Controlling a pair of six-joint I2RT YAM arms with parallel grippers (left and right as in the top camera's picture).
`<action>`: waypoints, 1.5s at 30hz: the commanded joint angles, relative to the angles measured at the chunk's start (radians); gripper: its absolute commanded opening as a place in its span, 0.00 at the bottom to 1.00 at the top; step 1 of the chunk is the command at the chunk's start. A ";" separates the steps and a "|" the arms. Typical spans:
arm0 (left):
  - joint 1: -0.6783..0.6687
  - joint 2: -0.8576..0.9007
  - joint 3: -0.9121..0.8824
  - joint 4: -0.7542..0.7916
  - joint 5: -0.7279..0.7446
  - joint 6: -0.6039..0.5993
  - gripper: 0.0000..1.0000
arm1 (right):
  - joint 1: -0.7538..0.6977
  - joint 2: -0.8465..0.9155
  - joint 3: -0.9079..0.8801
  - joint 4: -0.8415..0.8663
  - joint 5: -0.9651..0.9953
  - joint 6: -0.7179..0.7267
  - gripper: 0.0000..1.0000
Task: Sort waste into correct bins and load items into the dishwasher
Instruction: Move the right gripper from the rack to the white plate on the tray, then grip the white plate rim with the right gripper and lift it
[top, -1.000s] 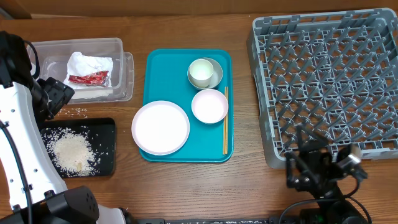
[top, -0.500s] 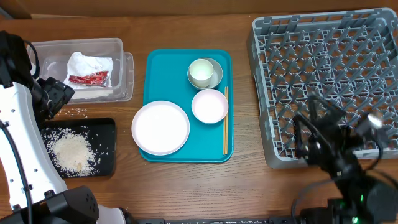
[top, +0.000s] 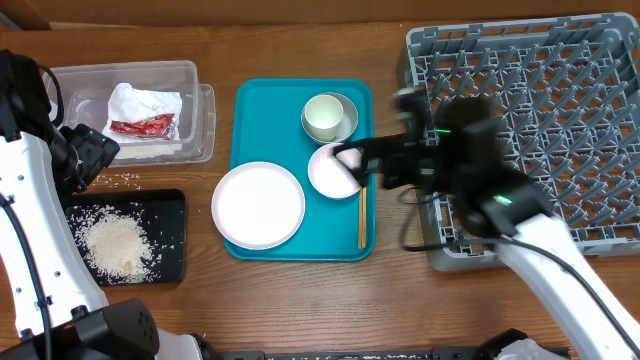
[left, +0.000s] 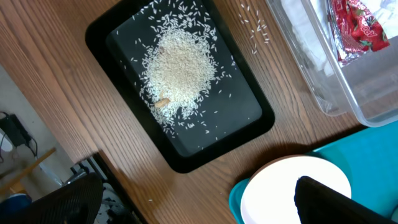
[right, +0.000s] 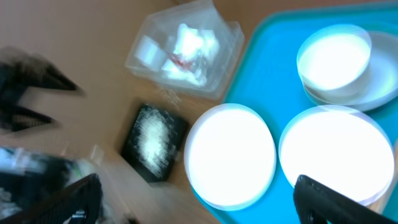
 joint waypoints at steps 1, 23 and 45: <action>0.002 0.001 -0.005 0.002 0.000 0.019 1.00 | 0.131 0.104 0.128 -0.098 0.265 -0.081 1.00; 0.002 0.001 -0.005 0.002 0.000 0.019 1.00 | 0.340 0.432 0.261 -0.277 0.302 0.302 0.86; 0.002 0.001 -0.005 0.002 0.000 0.019 1.00 | 0.353 0.644 0.260 -0.243 0.435 0.639 0.61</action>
